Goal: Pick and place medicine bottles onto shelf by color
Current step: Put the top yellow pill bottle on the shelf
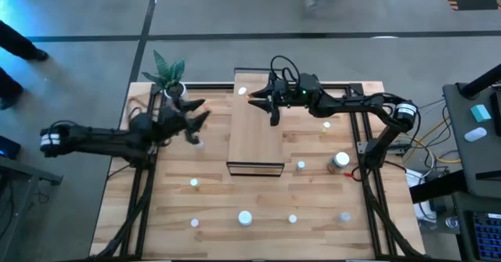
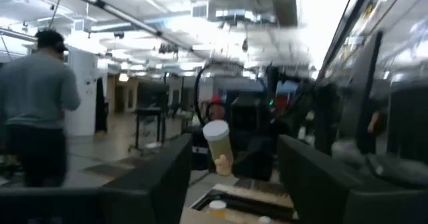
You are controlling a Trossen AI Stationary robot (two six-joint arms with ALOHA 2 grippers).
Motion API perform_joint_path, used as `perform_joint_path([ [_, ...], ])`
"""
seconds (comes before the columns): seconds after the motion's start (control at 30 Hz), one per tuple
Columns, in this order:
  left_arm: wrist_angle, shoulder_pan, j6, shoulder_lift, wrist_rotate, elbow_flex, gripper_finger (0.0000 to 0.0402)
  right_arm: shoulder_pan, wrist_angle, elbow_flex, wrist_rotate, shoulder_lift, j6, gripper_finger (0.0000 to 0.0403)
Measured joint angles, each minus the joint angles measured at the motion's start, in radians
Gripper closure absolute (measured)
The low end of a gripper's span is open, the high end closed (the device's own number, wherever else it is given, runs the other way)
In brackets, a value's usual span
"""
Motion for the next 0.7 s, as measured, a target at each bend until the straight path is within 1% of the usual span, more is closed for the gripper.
perform_joint_path([
  [0.1, -0.024, 0.02, 0.023, 0.119, 0.007, 0.104, 0.0178, 0.015, 0.011, 0.006, 0.0, 0.0, -0.013, 0.0305],
  [0.17, -0.008, 0.039, 0.023, 0.177, 0.037, 0.172, 0.0176, 0.025, 0.016, 0.008, 0.0, 0.0, -0.027, 0.0305],
  [0.27, -0.003, 0.066, 0.019, 0.246, 0.066, 0.239, 0.0176, 0.034, 0.031, 0.008, -0.001, 0.0, -0.035, 0.0305],
  [0.33, -0.012, 0.086, -0.005, 0.287, 0.124, 0.276, 0.0176, 0.039, 0.039, 0.007, -0.001, 0.0, -0.036, 0.0305],
  [0.43, 0.0, 0.115, -0.072, 0.334, 0.251, 0.331, 0.0176, 0.045, 0.057, 0.006, -0.002, 0.0, -0.037, 0.0305],
  [0.57, -0.004, 0.13, -0.09, 0.391, 0.266, 0.363, 0.0176, 0.05, 0.067, 0.007, -0.038, 0.0, -0.043, 0.0305],
  [0.7, 0.006, 0.136, -0.086, 0.403, 0.275, 0.37, 0.0175, 0.053, 0.084, 0.007, -0.048, -0.002, -0.035, 0.0305],
])
